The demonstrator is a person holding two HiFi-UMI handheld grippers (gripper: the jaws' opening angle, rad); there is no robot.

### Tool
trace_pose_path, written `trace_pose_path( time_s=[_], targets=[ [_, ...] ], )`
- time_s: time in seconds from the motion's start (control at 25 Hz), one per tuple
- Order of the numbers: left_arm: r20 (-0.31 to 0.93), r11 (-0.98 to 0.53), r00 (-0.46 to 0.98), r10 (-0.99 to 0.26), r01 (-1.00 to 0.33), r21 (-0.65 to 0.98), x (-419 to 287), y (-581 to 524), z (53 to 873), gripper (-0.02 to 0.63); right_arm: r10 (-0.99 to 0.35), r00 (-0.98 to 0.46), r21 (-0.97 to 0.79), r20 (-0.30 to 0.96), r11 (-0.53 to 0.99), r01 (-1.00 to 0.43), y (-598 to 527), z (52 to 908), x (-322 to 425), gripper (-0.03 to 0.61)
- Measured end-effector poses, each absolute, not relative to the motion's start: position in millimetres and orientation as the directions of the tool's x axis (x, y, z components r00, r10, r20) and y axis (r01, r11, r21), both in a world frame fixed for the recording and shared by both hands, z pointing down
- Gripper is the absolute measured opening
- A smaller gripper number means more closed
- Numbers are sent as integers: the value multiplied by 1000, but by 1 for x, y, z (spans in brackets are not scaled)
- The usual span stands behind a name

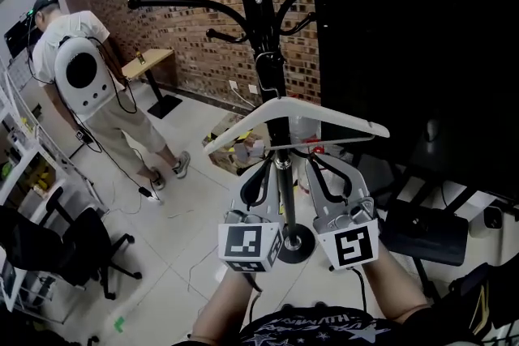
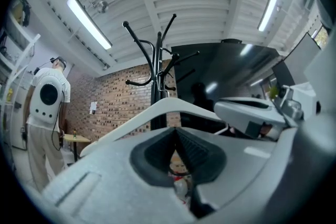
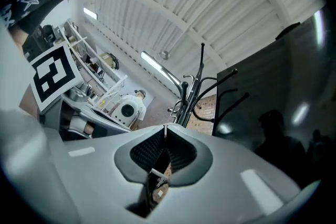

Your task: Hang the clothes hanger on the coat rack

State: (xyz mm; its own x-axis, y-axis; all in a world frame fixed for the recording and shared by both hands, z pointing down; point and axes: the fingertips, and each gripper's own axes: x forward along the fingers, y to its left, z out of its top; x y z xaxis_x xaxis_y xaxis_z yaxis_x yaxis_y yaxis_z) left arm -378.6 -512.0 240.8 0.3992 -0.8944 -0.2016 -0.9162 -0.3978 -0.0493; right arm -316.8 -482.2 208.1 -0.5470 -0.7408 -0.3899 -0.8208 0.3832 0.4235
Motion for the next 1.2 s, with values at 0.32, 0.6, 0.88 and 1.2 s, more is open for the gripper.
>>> trace_pose_path(
  time_s=[0.32,0.6,0.88,1.2],
  targets=[
    [-143,-389,387,-911,-921,-10,-377,-509,265,5,-816,-539,251,-211,487,-836,-499,248,-322,8],
    [-130,-398,396,-909,-917,-11,-374,-505,270,5,-820,-550,252,-154,506,-825,-505,260,-325,7],
    [-131,-401,400,-907,-916,-18,-373,-506,268,5,-813,-563,258,-147,518,-816,-508,262,-328,8],
    [-135,-408,407,-903,-913,-16,-369,-510,264,5,-818,-558,270,-144,510,-817,-514,260,-323,8]
  ],
)
